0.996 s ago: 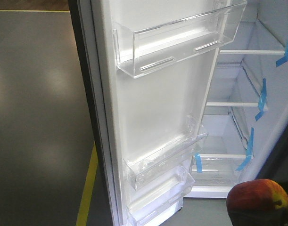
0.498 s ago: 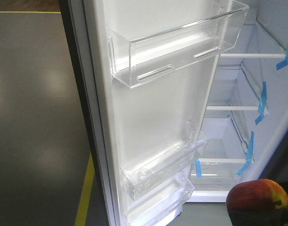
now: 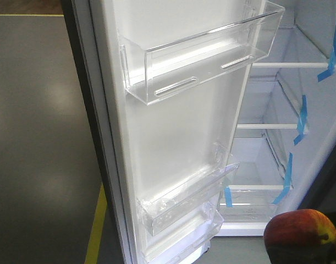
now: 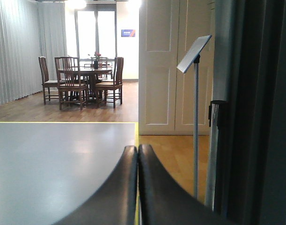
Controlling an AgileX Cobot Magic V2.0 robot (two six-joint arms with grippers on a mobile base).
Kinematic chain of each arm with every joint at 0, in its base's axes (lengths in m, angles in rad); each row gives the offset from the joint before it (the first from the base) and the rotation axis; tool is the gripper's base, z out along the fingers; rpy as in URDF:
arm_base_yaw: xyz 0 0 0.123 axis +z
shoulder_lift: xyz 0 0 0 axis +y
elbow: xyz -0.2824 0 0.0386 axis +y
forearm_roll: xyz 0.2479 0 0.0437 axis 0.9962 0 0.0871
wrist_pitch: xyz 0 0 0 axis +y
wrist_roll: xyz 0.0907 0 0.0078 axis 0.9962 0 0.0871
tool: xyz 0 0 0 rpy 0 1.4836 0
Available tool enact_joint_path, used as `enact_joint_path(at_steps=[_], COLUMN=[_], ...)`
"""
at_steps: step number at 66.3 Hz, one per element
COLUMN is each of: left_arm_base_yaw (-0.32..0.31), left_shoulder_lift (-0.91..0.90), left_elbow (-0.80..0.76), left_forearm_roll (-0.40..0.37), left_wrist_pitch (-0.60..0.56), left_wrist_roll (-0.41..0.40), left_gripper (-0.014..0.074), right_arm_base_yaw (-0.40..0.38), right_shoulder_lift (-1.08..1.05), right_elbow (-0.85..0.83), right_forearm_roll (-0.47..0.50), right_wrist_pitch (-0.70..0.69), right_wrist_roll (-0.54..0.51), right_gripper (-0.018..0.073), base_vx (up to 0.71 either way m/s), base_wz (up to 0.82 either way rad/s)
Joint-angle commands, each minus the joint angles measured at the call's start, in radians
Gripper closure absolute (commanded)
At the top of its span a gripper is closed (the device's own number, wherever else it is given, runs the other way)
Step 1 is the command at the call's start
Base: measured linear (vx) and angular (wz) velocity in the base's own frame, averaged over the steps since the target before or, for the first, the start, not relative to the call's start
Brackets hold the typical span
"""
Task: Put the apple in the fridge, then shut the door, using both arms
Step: 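Drive up close to the fridge's open compartment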
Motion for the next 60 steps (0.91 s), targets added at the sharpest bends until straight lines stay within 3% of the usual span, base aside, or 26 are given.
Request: enact_joint_path(at_steps=[1, 60], left_arm_base_yaw=[-0.006, -0.006], left_shoulder_lift=[-0.014, -0.014], left_elbow=[0.029, 0.029], left_forearm_roll=[-0.006, -0.006], left_wrist_pitch=[-0.074, -0.074], left_wrist_roll=[-0.01, -0.01], left_gripper=[0.0602, 0.0602], right_arm_base_yaw=[0.003, 0.003], right_shoulder_lift=[-0.001, -0.001], right_elbow=[-0.026, -0.026], right_forearm_roll=[0.019, 0.031], right_wrist_pitch=[-0.057, -0.059], right_wrist_roll=[-0.01, -0.01], right_gripper=[0.0373, 0.0373], base_vx=[0.0, 0.0], base_wz=[-0.03, -0.01])
